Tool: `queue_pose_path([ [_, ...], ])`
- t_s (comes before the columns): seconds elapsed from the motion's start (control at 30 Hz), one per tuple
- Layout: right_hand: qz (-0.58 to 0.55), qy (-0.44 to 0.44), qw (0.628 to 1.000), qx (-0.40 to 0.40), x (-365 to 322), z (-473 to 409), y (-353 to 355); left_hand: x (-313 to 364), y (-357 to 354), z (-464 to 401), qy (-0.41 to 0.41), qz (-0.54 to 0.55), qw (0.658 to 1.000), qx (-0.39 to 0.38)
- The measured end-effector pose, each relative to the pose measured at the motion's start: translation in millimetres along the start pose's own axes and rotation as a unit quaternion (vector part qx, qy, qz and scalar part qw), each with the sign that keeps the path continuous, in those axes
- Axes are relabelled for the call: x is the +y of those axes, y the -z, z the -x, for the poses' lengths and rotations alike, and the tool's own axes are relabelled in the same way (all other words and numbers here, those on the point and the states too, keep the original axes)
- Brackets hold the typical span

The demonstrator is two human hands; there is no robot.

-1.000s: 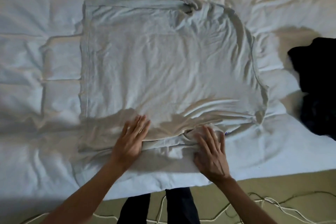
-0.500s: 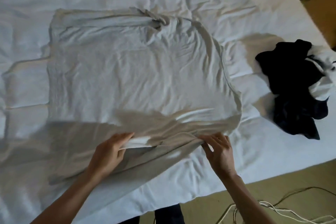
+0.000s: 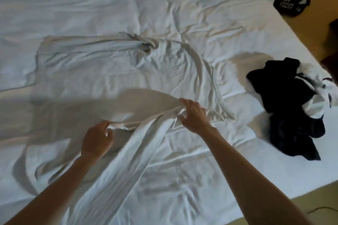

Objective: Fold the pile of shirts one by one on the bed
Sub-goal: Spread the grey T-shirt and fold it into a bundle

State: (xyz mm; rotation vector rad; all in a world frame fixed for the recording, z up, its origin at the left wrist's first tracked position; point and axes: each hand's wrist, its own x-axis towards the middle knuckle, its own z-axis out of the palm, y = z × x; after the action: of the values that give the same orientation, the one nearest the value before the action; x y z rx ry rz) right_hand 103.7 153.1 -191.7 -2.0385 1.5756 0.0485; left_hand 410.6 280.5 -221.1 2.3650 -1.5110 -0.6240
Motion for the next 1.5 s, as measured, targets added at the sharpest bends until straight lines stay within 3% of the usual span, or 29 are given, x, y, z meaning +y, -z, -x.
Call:
queue_pose_path([
  [0.13,0.004,-0.053,0.994,0.092,37,25,-8,56,-19,31,-0.139,0.018,0.979,0.147],
  [0.2,0.017,-0.061,0.992,0.107,54,31,-8,86,-37,53,-0.170,0.022,0.979,0.112],
  [0.33,0.051,-0.068,0.983,0.163,80,28,1,101,-71,73,-0.130,-0.076,0.988,-0.025],
  [0.53,0.009,-0.113,0.984,0.134,100,2,34,95,-60,77,-0.057,-0.143,0.988,-0.021],
  [0.6,0.062,-0.138,0.984,0.096,94,2,28,90,-54,86,-0.039,-0.151,0.987,-0.034],
  [0.67,0.126,-0.091,0.980,0.124,76,8,11,83,-47,100,-0.018,-0.161,0.985,-0.057],
  [0.73,0.136,0.056,0.980,0.135,47,18,-12,71,-42,111,0.009,-0.168,0.983,-0.078],
  [0.83,0.131,0.225,0.964,0.047,9,28,-50,49,-36,120,0.014,-0.169,0.981,-0.093],
  [0.9,0.086,0.233,0.968,0.032,-1,22,-67,41,-28,120,0.016,-0.136,0.984,-0.114],
  [1.03,-0.002,0.260,0.960,0.102,-9,3,-57,37,21,84,0.086,0.011,0.992,-0.096],
  [1.1,-0.056,0.281,0.953,0.096,-10,-9,-36,41,53,37,0.086,0.079,0.984,-0.133],
  [1.17,-0.111,0.243,0.961,0.070,-17,-23,-14,54,88,-15,0.084,0.113,0.974,-0.176],
  [1.23,-0.147,0.185,0.965,0.113,-33,-39,-1,67,111,-60,0.046,0.147,0.986,-0.064],
  [1.3,-0.095,0.111,0.963,0.228,-54,-51,-4,75,117,-83,-0.011,0.104,0.991,0.078],
  [1.37,-0.029,0.040,0.952,0.301,-75,-51,-18,76,111,-75,-0.044,0.079,0.986,0.143],
  [1.43,-0.003,0.087,0.952,0.293,-90,-40,-39,66,91,-42,-0.079,0.061,0.980,0.173],
  [1.5,-0.016,0.224,0.949,0.222,-99,-22,-66,35,58,5,-0.074,0.005,0.984,0.163],
])
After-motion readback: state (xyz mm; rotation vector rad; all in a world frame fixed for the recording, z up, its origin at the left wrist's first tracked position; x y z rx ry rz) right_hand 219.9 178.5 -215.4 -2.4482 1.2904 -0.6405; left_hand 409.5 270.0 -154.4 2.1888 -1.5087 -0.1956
